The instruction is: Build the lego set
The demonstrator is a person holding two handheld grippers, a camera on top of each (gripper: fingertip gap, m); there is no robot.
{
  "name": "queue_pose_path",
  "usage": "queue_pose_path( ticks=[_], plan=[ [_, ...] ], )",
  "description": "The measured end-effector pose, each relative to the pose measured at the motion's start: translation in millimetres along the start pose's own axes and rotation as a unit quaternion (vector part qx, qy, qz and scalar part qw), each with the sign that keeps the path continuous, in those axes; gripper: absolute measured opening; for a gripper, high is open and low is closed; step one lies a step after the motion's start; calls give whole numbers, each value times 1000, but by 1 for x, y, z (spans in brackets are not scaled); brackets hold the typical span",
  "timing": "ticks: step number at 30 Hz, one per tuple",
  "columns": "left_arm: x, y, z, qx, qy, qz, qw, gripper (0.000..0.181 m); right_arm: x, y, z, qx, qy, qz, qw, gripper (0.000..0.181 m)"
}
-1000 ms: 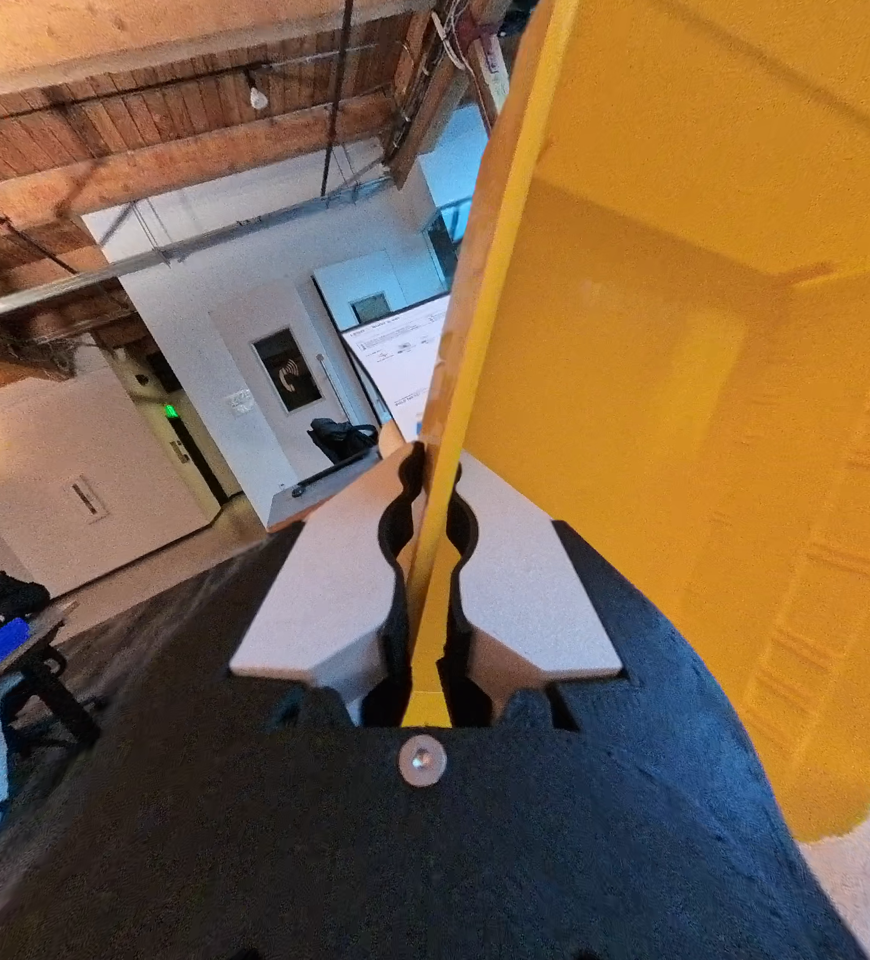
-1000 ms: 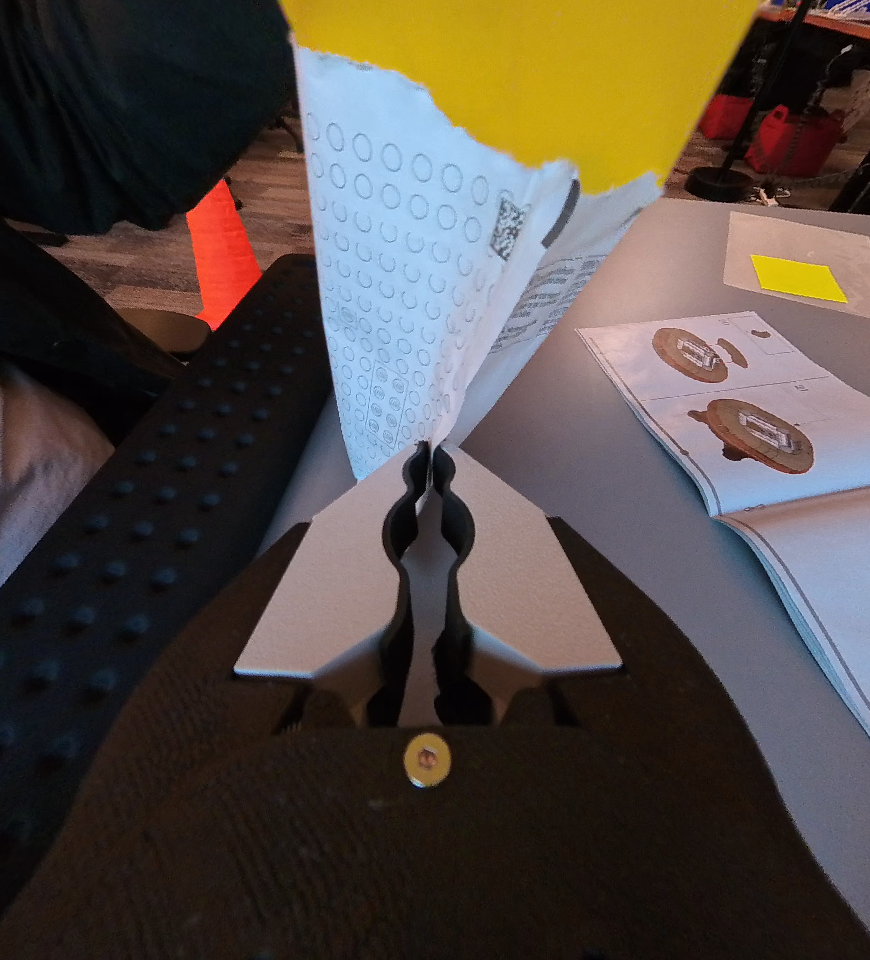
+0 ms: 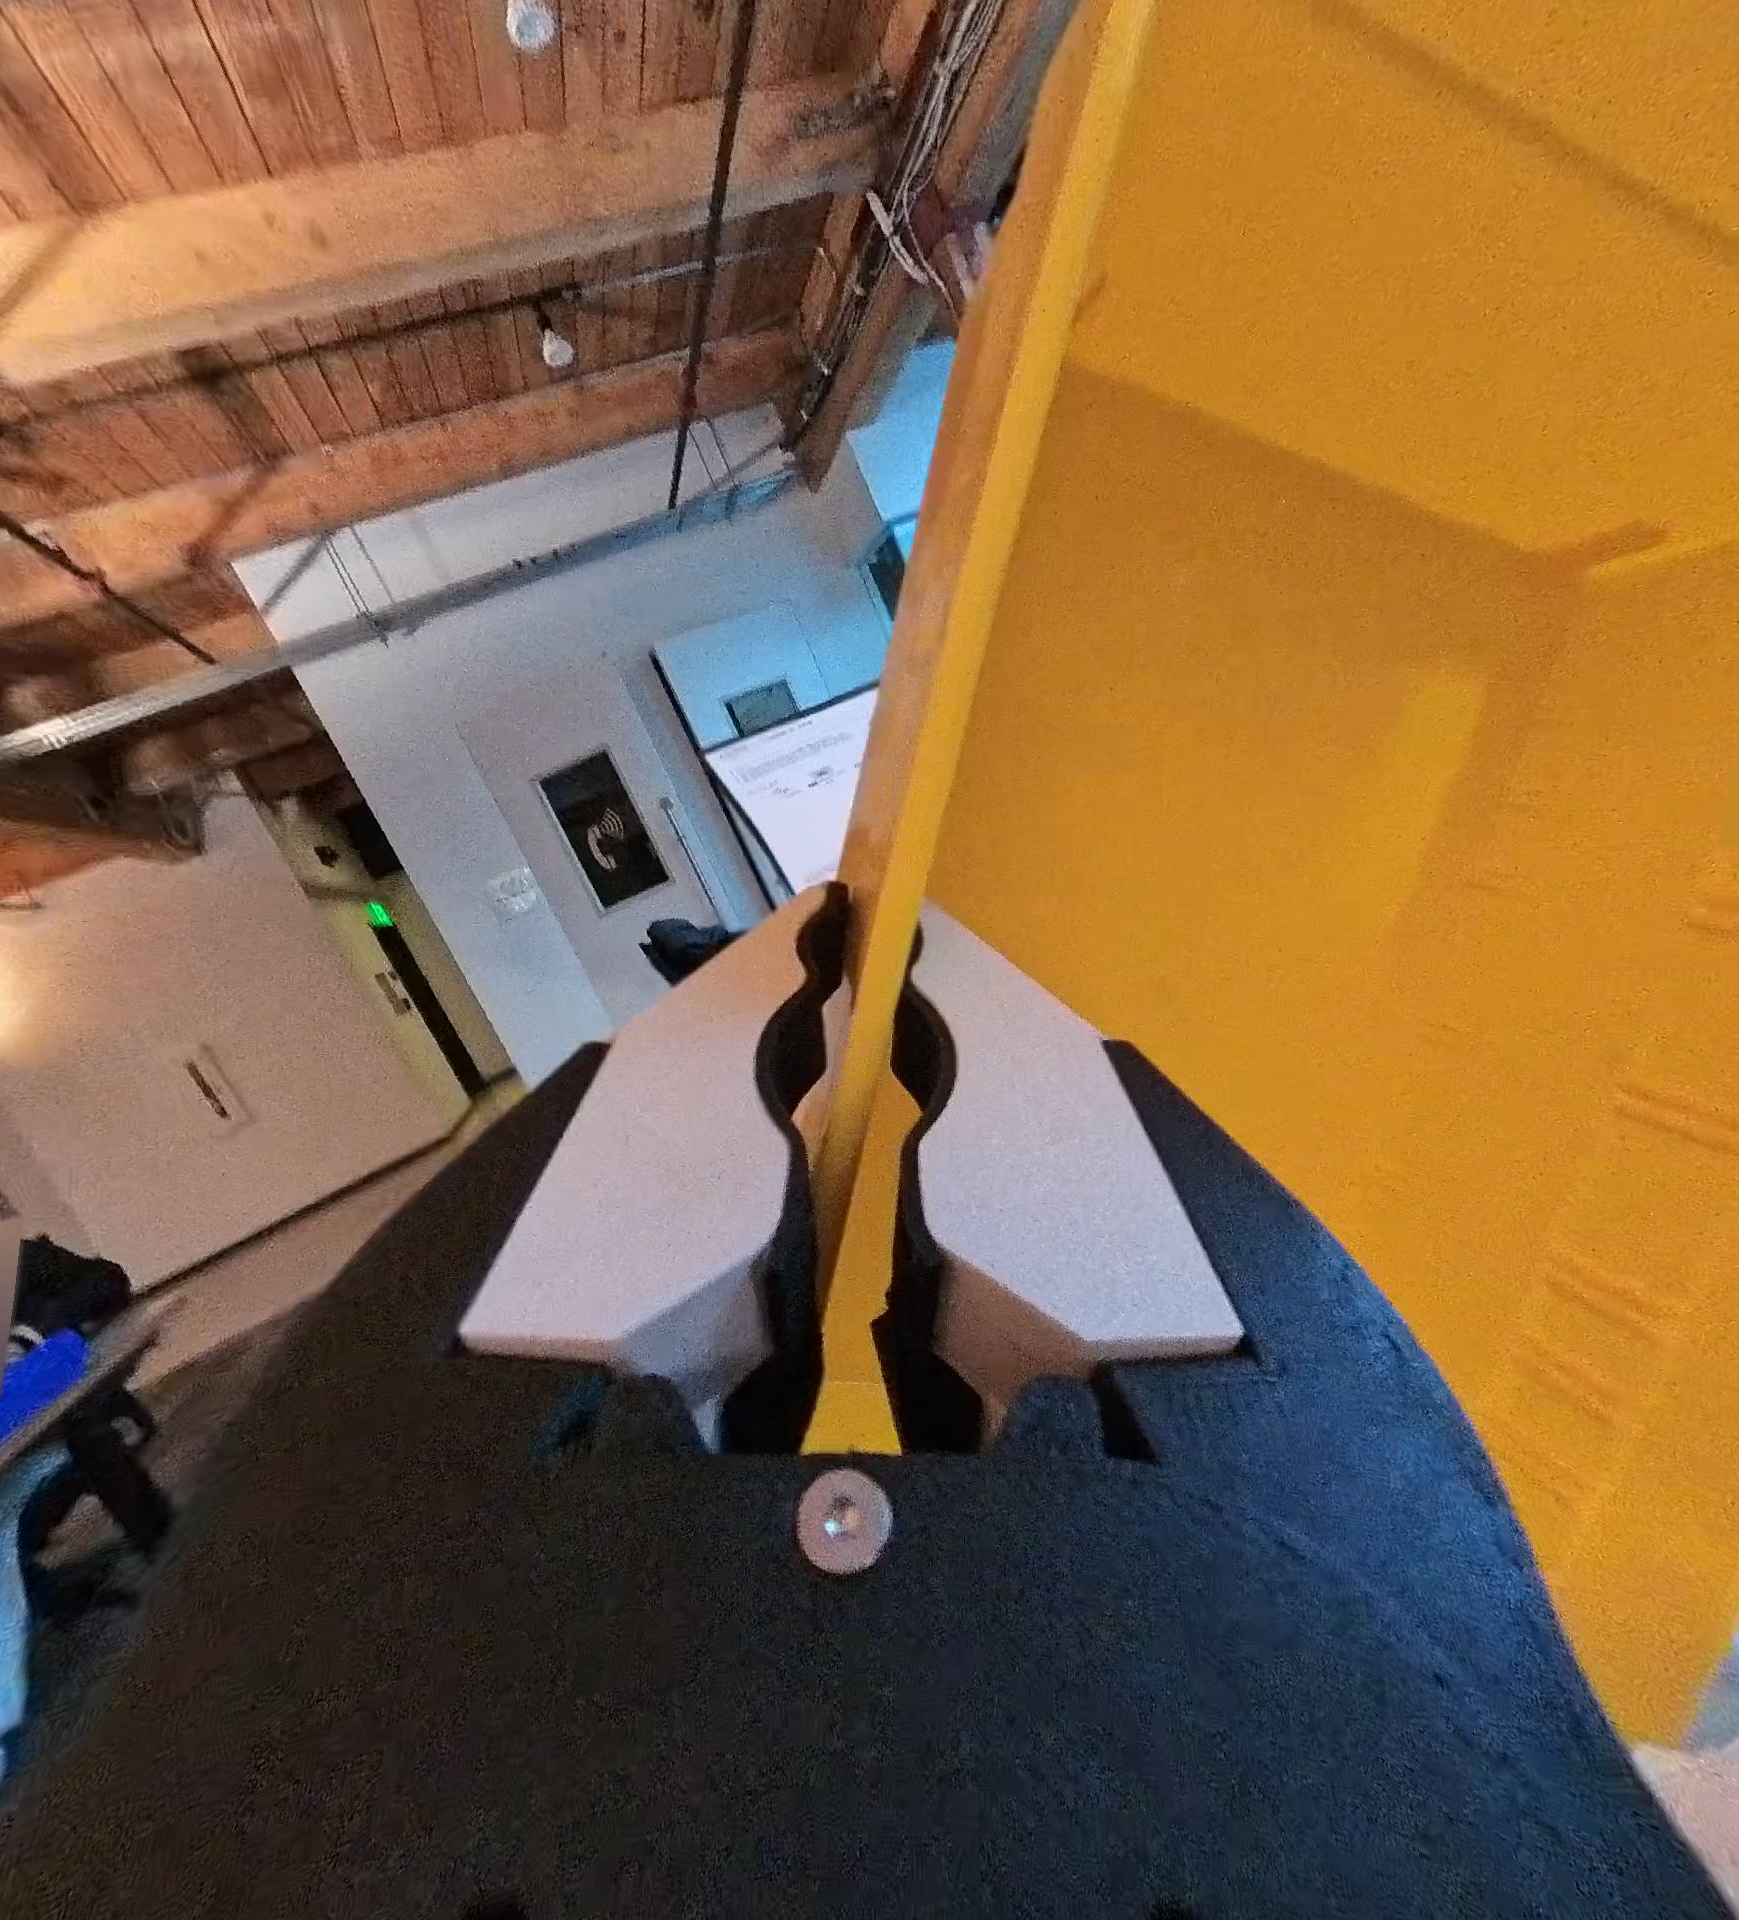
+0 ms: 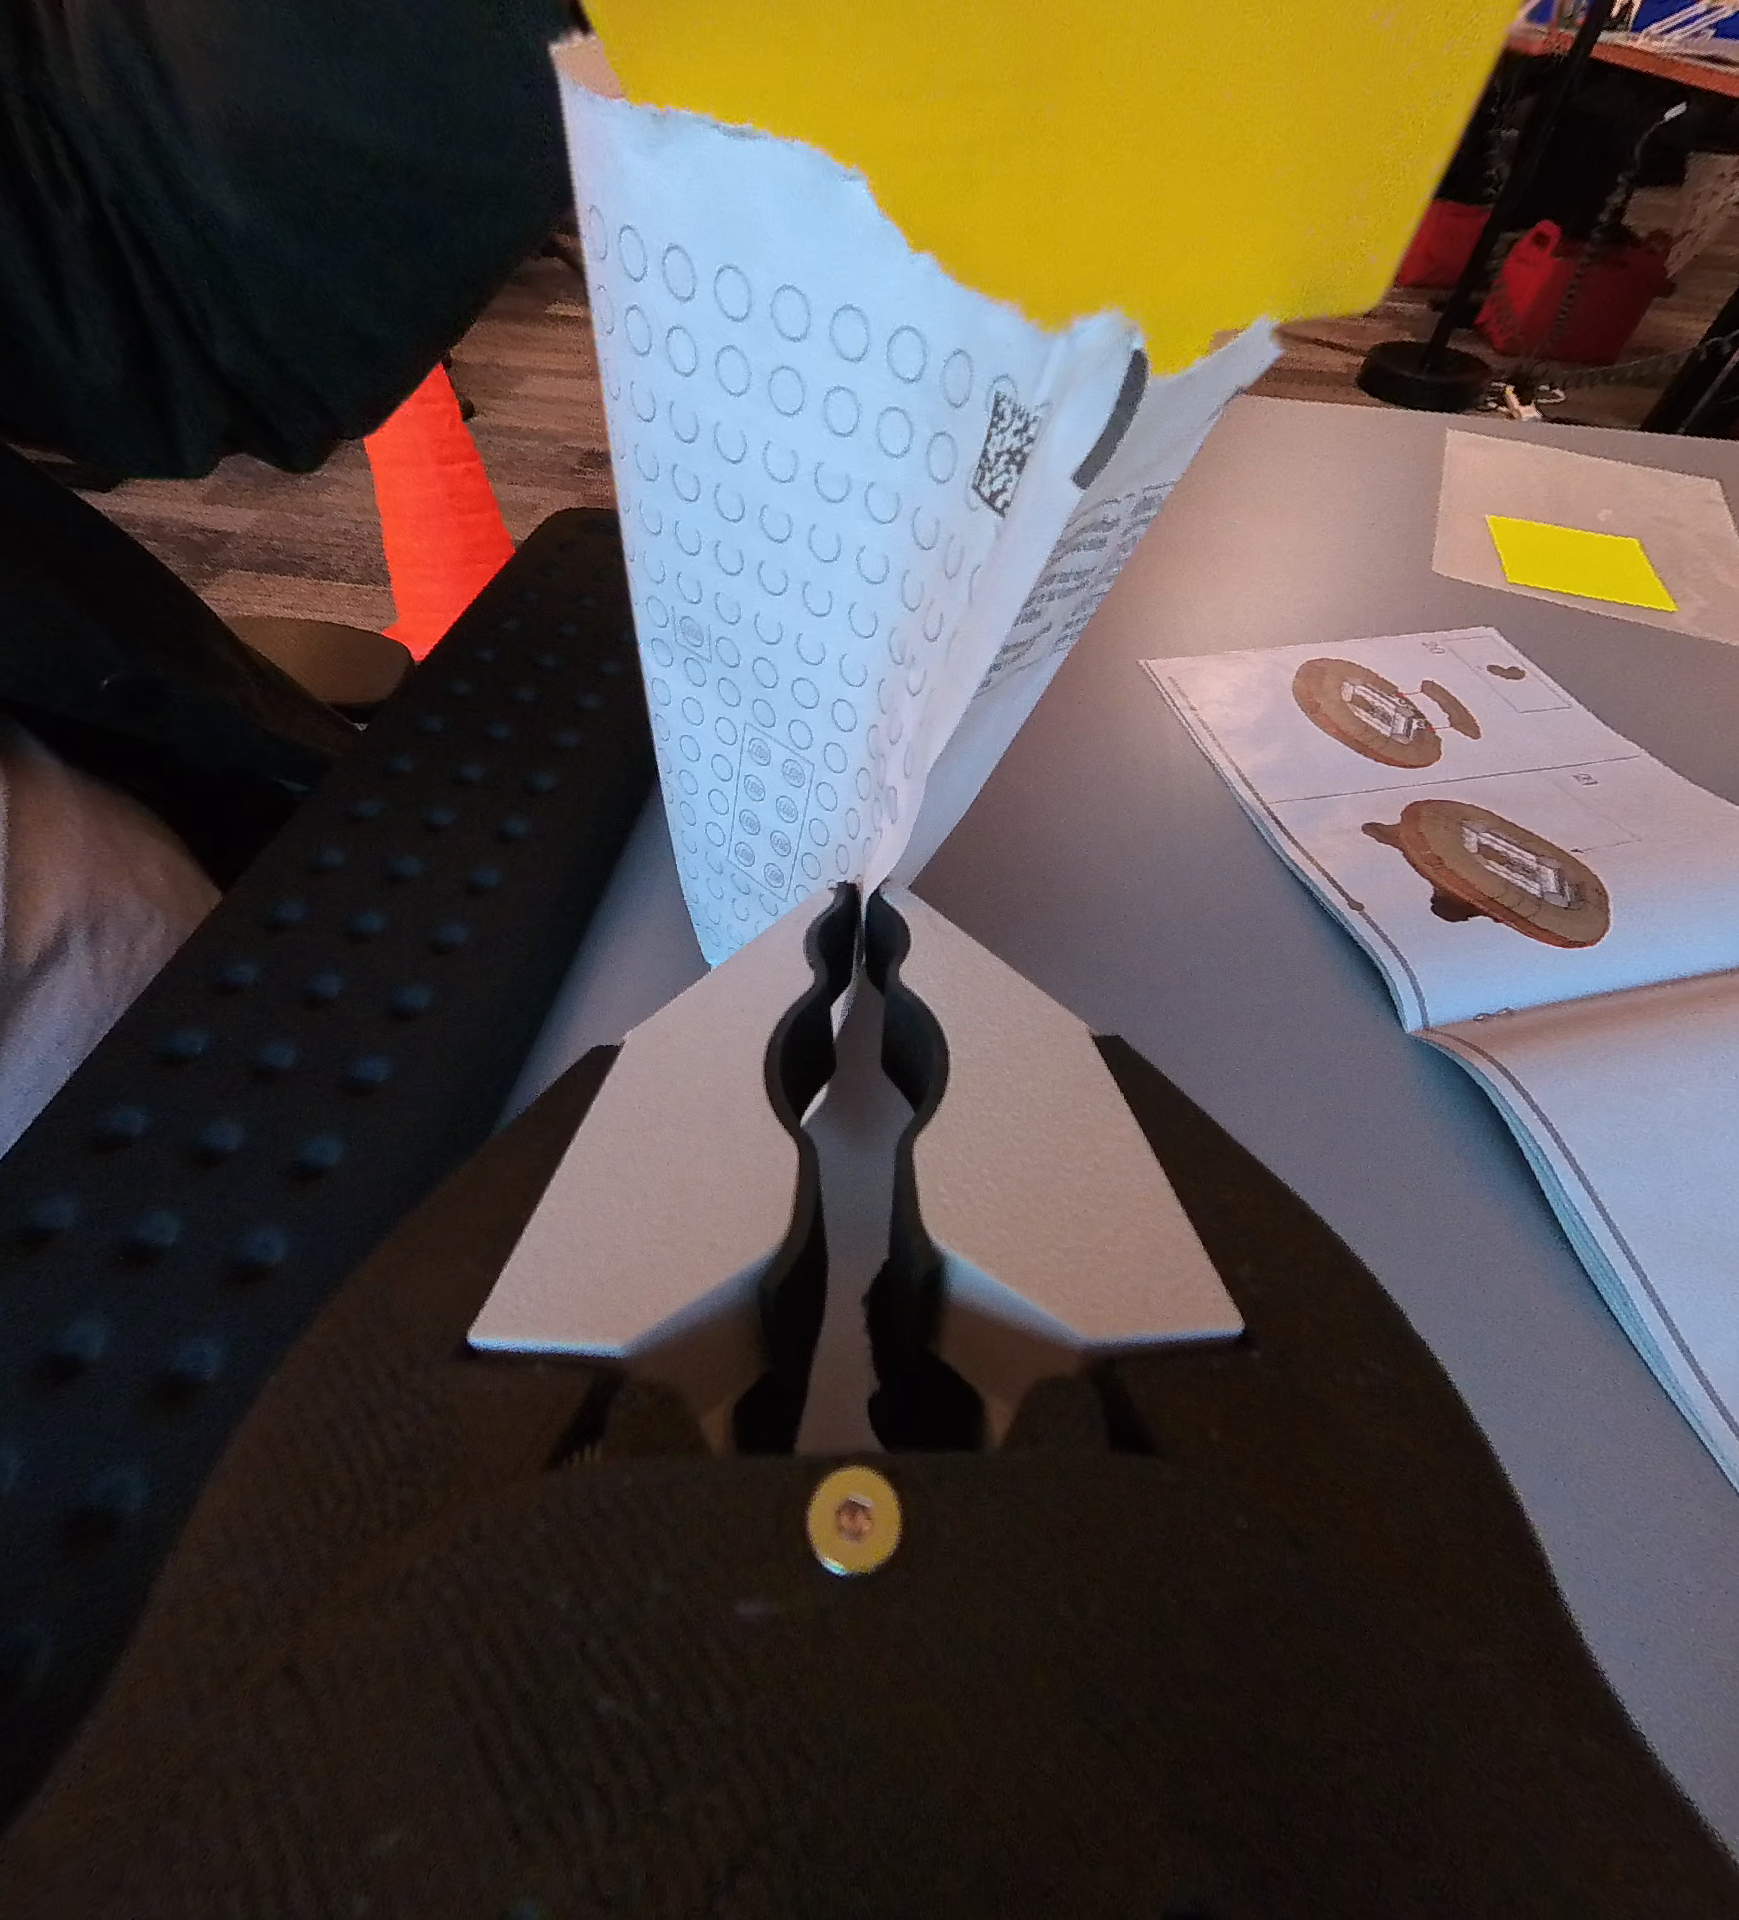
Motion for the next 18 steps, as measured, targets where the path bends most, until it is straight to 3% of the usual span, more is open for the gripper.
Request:
queue_pose_path(
  ticks=[2, 6, 9, 13, 16, 18],
  plan=[
    [2, 1, 7, -11, -29, 3, 1000, 4, 0, 0, 1, 3, -5, 2, 1000, 0],
    [-4, 3, 0, -3, 3, -9, 1000, 4, 0, 0, 0, 0, -2, 1, 1000, 0],
    [3, 7, 9, -3, -42, 11, 999, 4, 0, 0, 1, 2, -3, 2, 1000, 0],
    [1, 9, 8, -4, -25, 5, 1000, 4, 0, 0, 1, 0, -3, 2, 1000, 0],
    [7, 12, 18, -5, -71, 25, 997, 4, 0, 0, 1, 3, -5, 4, 1000, 0],
    [2, 10, 12, -6, -48, 8, 999, 4, 0, 0, 1, 4, -9, 5, 1000, 0]
  ],
)
Point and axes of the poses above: each gripper's, where its closed fingertips meet, y back along the fingers, x out of its top, z = x × y across the jaws, the point moved 7 cm from there along y, back along the fingers, and after that the axes turned 3 degrees about -y, right-handed, at the moved point
